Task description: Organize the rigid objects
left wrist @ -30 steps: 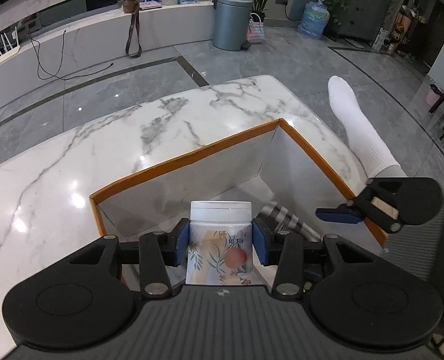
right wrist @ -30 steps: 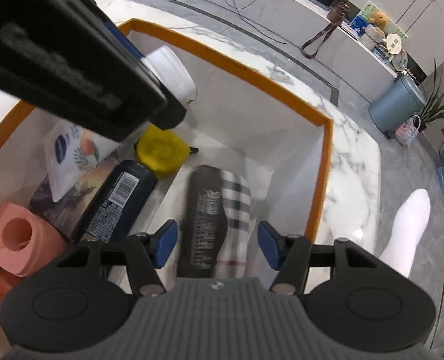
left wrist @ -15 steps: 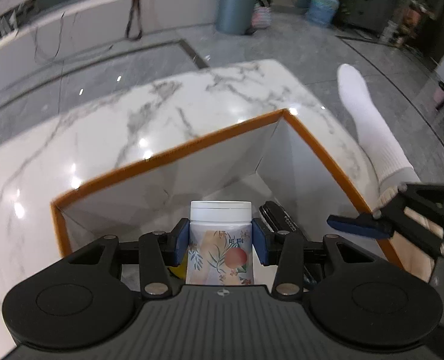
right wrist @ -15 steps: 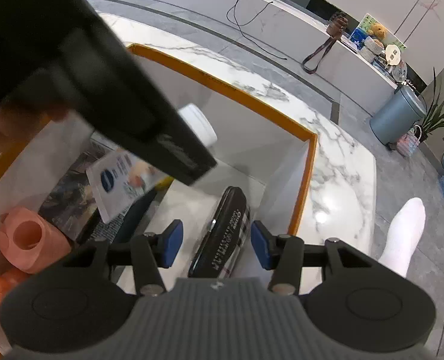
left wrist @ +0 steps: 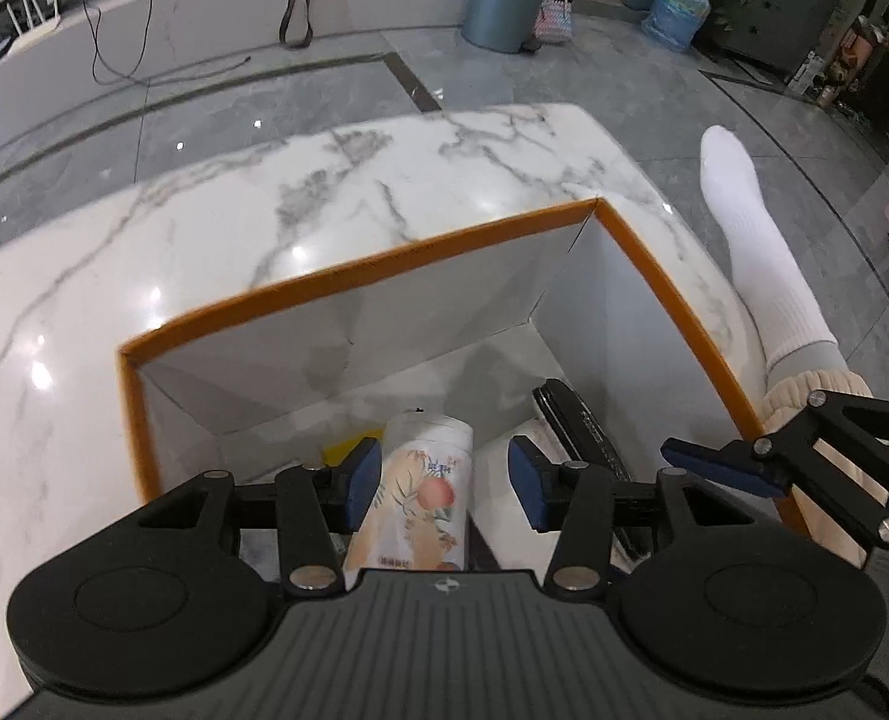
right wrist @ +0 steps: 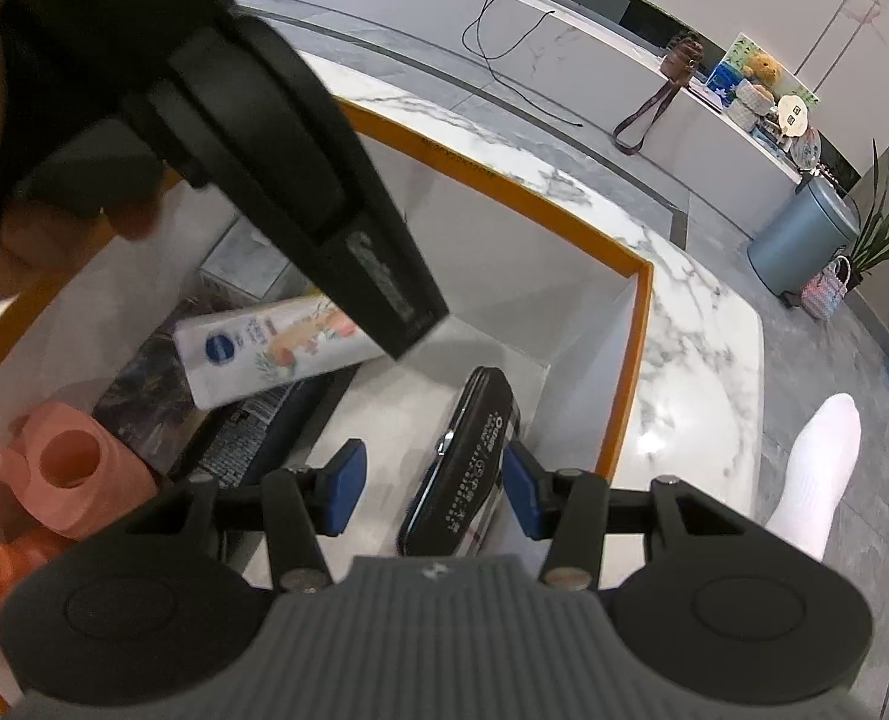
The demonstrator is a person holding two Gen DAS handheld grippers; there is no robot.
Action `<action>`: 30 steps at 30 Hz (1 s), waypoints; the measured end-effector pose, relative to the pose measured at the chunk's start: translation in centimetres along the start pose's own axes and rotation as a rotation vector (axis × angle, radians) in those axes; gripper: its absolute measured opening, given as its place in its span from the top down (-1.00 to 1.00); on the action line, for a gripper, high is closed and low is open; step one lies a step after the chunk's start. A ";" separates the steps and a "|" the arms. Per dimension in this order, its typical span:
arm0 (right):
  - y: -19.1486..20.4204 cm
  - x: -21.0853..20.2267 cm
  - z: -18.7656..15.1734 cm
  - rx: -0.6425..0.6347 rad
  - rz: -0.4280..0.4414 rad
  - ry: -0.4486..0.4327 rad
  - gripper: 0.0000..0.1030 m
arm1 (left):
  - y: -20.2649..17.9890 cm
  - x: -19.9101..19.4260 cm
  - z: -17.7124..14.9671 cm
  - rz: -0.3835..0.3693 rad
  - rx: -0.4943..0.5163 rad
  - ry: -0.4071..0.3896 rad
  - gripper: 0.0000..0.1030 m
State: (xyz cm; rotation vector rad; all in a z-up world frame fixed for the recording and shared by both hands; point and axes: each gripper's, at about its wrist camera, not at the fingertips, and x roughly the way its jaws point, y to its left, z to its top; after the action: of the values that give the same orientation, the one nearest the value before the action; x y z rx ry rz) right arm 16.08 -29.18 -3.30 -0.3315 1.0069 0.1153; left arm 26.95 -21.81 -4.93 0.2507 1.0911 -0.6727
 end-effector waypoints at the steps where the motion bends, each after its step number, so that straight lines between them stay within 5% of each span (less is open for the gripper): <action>1: 0.0 -0.2 0.1 0.002 0.002 0.000 0.02 | 0.1 -0.5 -0.1 -0.004 0.007 -0.006 -0.09; 13: 3.2 -4.9 -0.1 0.007 0.000 -0.052 -0.18 | 0.6 -12.7 -6.1 0.044 0.188 -0.203 -0.09; 21: 6.1 -10.0 -1.2 0.064 0.009 -0.123 -0.31 | 2.5 -20.1 -12.5 0.125 0.194 -0.310 -0.11; 30: 8.9 -15.6 -4.5 0.248 -0.021 -0.280 -0.53 | 2.7 -24.2 -19.6 0.249 0.126 -0.478 -0.27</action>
State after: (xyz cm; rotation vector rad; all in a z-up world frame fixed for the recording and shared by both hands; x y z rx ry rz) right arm 1.90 -21.34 5.68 -0.0950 0.7295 0.0158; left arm 7.20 -0.65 7.03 0.3089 0.5497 -0.5401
